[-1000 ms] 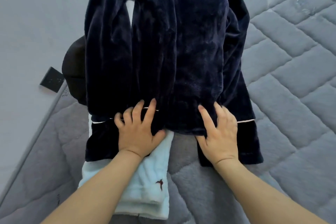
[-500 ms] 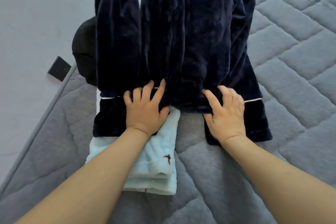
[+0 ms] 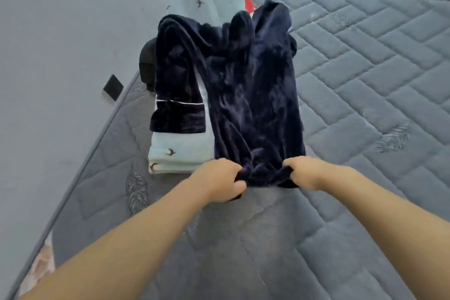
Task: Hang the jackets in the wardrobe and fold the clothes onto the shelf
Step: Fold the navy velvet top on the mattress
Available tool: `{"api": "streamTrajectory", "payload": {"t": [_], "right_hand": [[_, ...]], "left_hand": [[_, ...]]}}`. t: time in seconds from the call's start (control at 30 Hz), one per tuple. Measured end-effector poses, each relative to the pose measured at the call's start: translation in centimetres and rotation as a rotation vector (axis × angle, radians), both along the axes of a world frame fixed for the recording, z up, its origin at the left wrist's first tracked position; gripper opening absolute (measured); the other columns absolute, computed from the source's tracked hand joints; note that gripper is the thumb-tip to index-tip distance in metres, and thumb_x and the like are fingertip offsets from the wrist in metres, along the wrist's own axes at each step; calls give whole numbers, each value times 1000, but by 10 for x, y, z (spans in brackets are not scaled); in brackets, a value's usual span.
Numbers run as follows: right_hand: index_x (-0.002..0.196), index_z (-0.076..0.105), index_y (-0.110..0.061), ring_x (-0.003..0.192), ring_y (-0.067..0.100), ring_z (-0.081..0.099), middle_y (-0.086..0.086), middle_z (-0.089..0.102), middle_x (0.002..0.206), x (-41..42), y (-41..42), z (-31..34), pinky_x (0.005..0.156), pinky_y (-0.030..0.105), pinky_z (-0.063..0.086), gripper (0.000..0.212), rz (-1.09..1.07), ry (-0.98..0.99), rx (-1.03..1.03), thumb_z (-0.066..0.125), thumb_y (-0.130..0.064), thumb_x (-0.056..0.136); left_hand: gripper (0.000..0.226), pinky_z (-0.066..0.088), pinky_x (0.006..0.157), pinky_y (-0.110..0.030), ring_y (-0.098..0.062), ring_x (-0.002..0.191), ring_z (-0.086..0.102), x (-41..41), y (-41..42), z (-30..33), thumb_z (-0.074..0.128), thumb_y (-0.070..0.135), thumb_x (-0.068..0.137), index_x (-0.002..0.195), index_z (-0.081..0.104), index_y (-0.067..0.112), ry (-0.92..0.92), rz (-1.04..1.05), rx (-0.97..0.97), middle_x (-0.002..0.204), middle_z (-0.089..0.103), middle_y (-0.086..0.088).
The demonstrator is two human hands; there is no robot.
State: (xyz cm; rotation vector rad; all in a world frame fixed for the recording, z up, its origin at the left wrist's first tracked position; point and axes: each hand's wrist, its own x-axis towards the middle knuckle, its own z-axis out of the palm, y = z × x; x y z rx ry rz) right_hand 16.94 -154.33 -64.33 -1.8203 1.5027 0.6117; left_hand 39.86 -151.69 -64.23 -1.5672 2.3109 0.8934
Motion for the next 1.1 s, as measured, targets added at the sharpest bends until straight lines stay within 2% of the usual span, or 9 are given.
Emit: {"api": "streamTrajectory", "payload": {"t": [0.13,0.27,0.53,0.63,0.7,0.8,0.93,1.03,1.1], "right_hand": [[144,44,-11,93,30,65,14,60,107,-21,105,20,78,34,50,50,114,288,562,53,-31,98],[150,35,-25,116,28,58,10,41,146,-54,153,12,91,42,49,65,-86,185,893,62,-40,93],[150,26,-19,119,28,49,8,38,146,-93,135,-46,95,39,44,75,-878,-211,-132,63,-36,86],[153,12,-22,120,29,53,-4,43,136,-82,133,-66,101,47,47,89,-1132,-430,-31,69,-34,85],[136,43,-12,102,29,63,0,61,119,-76,129,-71,92,47,53,57,-1112,-482,-40,66,-21,85],[108,65,-9,78,28,70,11,72,94,-56,130,-49,75,41,60,30,-1004,-494,146,63,-6,78],[125,58,-10,85,30,70,16,65,122,-29,145,-20,71,36,58,50,-479,-116,665,67,-21,77],[144,39,-10,80,30,69,20,63,116,-29,136,5,81,45,55,67,-296,174,832,66,-36,88],[141,41,-10,91,31,68,15,63,111,-33,111,19,75,41,54,65,-260,244,626,64,-41,89]], "left_hand": [[24,49,64,-38,-22,69,59,-48,112,4,50,40,85,81,56,18,-103,-161,549,91,64,-6],[64,58,82,-42,-23,95,69,-64,146,10,60,62,82,134,54,24,-315,-139,1003,117,62,1],[60,48,98,-45,-33,113,55,-60,116,-44,67,41,83,128,40,11,162,898,255,127,50,-10],[26,57,79,-40,-32,93,64,-58,120,-77,51,11,85,110,56,7,468,1235,363,109,65,-17],[28,57,67,-36,-32,83,64,-29,131,-90,45,5,82,106,61,5,417,1347,377,99,67,-17],[37,53,89,-38,-37,107,62,36,150,-98,45,9,89,121,61,-1,-198,1083,425,120,64,-22],[47,49,100,-39,-31,118,61,61,151,-71,46,23,85,125,61,5,-722,435,719,135,59,-14],[83,47,100,-44,-35,125,52,51,125,-51,60,39,68,141,35,9,-512,731,510,143,46,-14],[95,43,103,-47,-38,127,45,44,98,-49,65,48,64,143,25,16,-106,1015,314,143,40,-16]]}}
